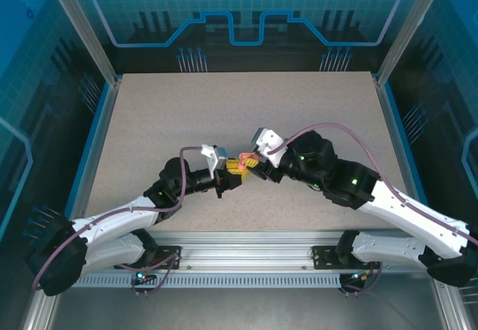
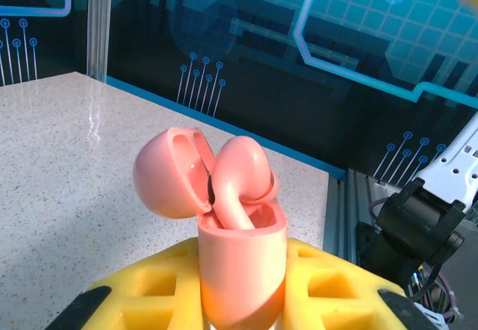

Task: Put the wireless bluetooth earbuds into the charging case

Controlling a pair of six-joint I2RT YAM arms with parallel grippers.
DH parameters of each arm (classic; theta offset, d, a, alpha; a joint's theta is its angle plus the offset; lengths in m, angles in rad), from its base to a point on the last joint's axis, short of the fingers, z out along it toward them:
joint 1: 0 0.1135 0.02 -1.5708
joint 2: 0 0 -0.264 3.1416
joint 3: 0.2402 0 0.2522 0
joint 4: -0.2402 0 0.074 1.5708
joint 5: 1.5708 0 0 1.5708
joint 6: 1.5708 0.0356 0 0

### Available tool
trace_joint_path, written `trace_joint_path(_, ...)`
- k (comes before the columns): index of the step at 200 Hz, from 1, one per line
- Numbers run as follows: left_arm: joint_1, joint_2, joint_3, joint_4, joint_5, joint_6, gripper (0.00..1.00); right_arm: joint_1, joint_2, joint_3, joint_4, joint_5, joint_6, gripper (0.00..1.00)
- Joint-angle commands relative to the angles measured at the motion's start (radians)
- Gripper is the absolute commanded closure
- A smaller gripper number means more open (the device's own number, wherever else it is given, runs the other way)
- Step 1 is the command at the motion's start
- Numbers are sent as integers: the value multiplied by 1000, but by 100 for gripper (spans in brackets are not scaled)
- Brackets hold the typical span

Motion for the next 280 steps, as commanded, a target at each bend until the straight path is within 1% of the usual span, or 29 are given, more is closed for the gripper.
trace_joint_path(1,-7,-18,-1,66,17,-20,96,-47,-31,50,-70,-39,88,41)
trace_joint_path(43,-7,-17,-3,108,26,-36,96,-145,-24,67,-211,-37,145,34)
trace_joint_path(67,-7,-17,-3,116,35,-25,96,-149,11,81,-255,-59,144,29)
trace_joint_path(97,-8,-16,-8,126,42,-1,96,-149,59,108,-261,-127,136,15)
trace_joint_path(111,-7,-16,-12,140,46,8,96,-150,76,117,-259,-140,134,11)
trace_joint_path(162,-7,-22,-18,138,54,42,97,-158,95,130,-243,-111,154,11)
trace_joint_path(226,-7,-20,-18,139,63,49,96,-163,141,150,-248,-101,164,11)
trace_joint_path(280,-7,-22,-17,137,65,49,96,-165,167,159,-242,-136,160,10)
